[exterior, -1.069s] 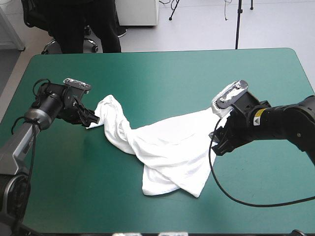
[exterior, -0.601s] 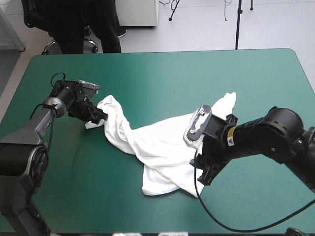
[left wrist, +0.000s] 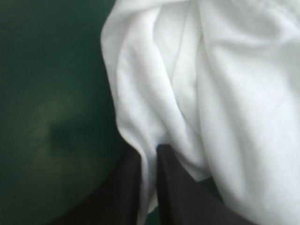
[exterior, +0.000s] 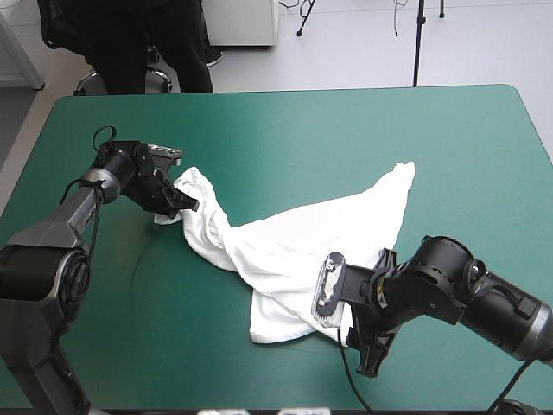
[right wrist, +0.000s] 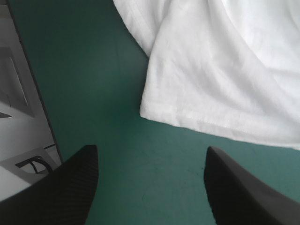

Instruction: Fold the cloth

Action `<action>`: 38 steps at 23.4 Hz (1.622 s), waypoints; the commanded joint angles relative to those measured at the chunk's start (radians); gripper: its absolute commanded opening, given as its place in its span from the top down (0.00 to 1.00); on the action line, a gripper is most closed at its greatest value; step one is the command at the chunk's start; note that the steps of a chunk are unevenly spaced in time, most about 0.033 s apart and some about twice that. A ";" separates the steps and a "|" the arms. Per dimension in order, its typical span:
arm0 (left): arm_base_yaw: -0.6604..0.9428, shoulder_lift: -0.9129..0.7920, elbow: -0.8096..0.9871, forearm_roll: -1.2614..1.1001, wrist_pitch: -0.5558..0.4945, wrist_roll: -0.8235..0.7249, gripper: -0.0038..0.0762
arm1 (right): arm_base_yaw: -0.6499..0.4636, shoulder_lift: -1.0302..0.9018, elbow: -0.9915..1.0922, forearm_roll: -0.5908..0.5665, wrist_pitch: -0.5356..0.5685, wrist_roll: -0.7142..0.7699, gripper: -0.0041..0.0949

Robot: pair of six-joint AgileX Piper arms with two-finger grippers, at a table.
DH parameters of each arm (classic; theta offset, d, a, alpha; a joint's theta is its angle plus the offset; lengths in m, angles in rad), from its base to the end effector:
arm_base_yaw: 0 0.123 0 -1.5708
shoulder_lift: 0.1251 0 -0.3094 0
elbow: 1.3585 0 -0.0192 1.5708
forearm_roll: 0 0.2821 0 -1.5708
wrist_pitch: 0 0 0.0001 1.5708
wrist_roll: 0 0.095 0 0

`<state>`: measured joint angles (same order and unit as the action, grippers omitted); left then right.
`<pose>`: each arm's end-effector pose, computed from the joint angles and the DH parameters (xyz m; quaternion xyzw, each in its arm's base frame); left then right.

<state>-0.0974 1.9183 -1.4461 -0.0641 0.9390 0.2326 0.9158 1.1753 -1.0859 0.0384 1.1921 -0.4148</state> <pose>0.4301 -0.0470 0.2183 0.1475 0.9810 -0.0196 0.1246 0.1401 0.1879 0.3514 -0.6034 0.7749 0.0646 0.1766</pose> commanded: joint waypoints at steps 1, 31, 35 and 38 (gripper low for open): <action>0.000 -0.026 -0.017 0.003 0.000 0.000 0.96 | 0.026 0.012 -0.007 0.004 -0.103 -0.029 0.34; 0.000 -0.031 -0.017 0.000 0.009 0.012 0.96 | 0.039 0.360 0.300 -0.038 -0.416 0.031 0.97; 0.000 -0.112 -0.017 0.000 0.021 0.012 0.96 | 0.002 0.332 0.288 -0.137 -0.368 0.106 0.98; 0.000 -0.224 -0.017 -0.002 0.053 0.010 0.96 | -0.049 0.255 0.203 -0.196 -0.233 0.145 0.98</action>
<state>-0.0974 1.8156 -1.4371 -0.0599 0.9861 0.2454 0.9108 1.4677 -0.8533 -0.0544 0.8512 -0.2941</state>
